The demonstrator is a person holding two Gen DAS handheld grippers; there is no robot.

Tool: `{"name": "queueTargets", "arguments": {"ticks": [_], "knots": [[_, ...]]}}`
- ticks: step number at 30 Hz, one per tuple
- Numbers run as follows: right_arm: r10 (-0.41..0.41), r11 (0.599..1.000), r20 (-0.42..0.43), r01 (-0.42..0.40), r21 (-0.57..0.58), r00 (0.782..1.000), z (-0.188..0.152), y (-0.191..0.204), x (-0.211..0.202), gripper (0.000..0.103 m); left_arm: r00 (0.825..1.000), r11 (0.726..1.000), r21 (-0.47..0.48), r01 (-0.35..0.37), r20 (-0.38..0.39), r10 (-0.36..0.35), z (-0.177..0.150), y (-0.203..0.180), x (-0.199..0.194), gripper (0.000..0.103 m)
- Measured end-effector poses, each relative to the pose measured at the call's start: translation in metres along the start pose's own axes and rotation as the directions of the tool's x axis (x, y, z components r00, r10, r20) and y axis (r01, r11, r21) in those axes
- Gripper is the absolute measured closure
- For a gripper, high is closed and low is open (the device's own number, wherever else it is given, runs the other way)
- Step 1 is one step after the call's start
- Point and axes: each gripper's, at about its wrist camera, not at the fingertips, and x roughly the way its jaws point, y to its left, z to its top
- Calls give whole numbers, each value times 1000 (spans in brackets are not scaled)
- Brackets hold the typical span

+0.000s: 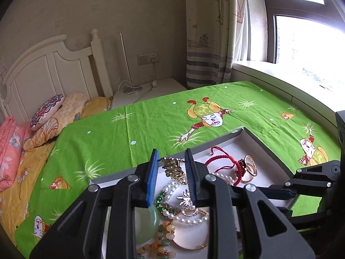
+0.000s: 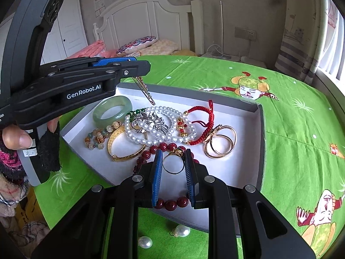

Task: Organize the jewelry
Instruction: 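Carry the brooch and gold ring into the tray and open both tools, then withdraw both tools from the tray toward the pearl earrings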

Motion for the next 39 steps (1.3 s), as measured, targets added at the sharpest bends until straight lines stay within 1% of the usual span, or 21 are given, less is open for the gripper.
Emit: {"name": "queueTargets", "arguments": {"ticks": [7,8,9,10,11,12,13,16,20,24,26,28,30,33,35,39], "knots": [[11,1000,-8,-11,22,1000,0,-5,1,82,998,999,-26,-34,-46,32,-8,8,17,78],[14,1000,-10,-14,25,1000,0,-6,2,80,998,999,-28,-44,-53,42,-10,10,19,78],[14,999,-9,-14,31,1000,0,-6,2,78,997,998,-33,-51,-57,49,-12,11,20,76],[17,999,-6,-17,39,1000,0,-7,1,71,997,998,-41,-53,-64,51,-13,13,21,63],[19,999,-2,-19,46,1000,0,-8,0,65,997,997,-50,-56,-60,53,-15,15,21,48],[19,999,4,-19,51,1000,0,-9,-1,63,997,997,-56,-62,-50,59,-16,17,19,44],[20,998,8,-20,54,1000,0,-9,-2,62,997,996,-56,-65,-47,62,-17,18,18,43],[18,998,16,-19,62,1000,-1,-10,-3,62,996,997,-44,-69,-53,67,-18,19,18,42],[20,997,29,-22,73,999,-1,-12,-6,62,996,996,-42,-75,-51,73,-22,19,16,36],[26,996,40,-30,87,999,-2,-14,-9,62,996,996,-40,-78,-56,76,-26,19,15,34],[25,995,47,-30,94,999,-2,-15,-11,58,995,996,-36,-85,-54,83,-28,17,14,29],[23,995,57,-29,100,998,-3,-16,-14,54,995,995,-35,-89,-49,88,-29,17,11,27],[26,994,68,-33,107,997,-5,-16,-17,53,995,995,-37,-92,-46,91,-30,16,6,26],[33,991,84,-43,127,996,-9,-19,-24,53,993,993,-39,-115,-26,114,-32,14,-5,18],[34,988,99,-48,145,995,-12,-21,-29,45,990,989,-47,-140,-16,139,-34,12,-14,13],[33,983,121,-54,174,992,-19,-27,-42,40,984,981,-86,-176,-6,176,-43,8,-34,7]]}}
